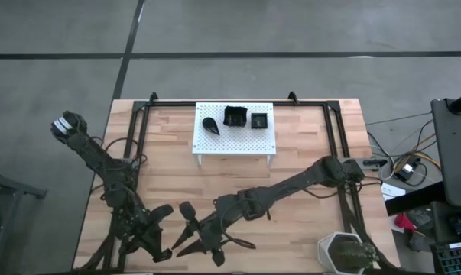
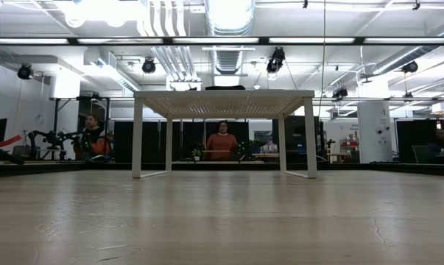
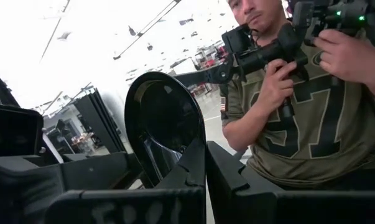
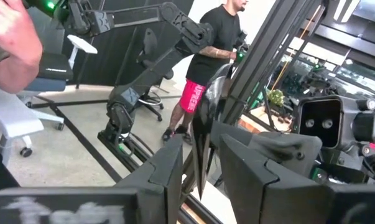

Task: Pick & Place Mini shaped plates
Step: Stack the drop shaped plate on top of the drop shaped plate on the shelf

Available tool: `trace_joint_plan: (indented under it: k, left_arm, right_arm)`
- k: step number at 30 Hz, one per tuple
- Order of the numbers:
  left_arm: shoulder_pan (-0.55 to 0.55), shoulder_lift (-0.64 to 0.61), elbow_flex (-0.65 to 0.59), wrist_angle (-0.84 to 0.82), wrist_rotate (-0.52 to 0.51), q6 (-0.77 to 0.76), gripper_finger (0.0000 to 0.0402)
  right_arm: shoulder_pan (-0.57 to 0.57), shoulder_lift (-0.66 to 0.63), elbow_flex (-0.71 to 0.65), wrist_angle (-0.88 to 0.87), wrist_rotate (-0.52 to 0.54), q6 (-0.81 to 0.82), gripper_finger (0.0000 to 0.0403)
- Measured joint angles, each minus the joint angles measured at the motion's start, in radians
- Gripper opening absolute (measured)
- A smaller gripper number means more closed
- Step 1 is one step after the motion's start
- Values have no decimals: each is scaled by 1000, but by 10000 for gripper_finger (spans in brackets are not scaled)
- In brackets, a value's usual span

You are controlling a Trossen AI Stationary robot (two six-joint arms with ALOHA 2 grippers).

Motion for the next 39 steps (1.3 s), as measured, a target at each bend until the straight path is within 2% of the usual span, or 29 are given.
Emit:
trace_joint_plan:
  k: [32, 39]
  left_arm:
    - [37, 70, 0, 153, 3, -12, 0]
    - [37, 70, 0, 148, 19, -16, 0]
  right_arm:
    - [3, 5, -39, 64, 4, 20, 88]
    - [2, 5, -39, 67, -20, 26, 70]
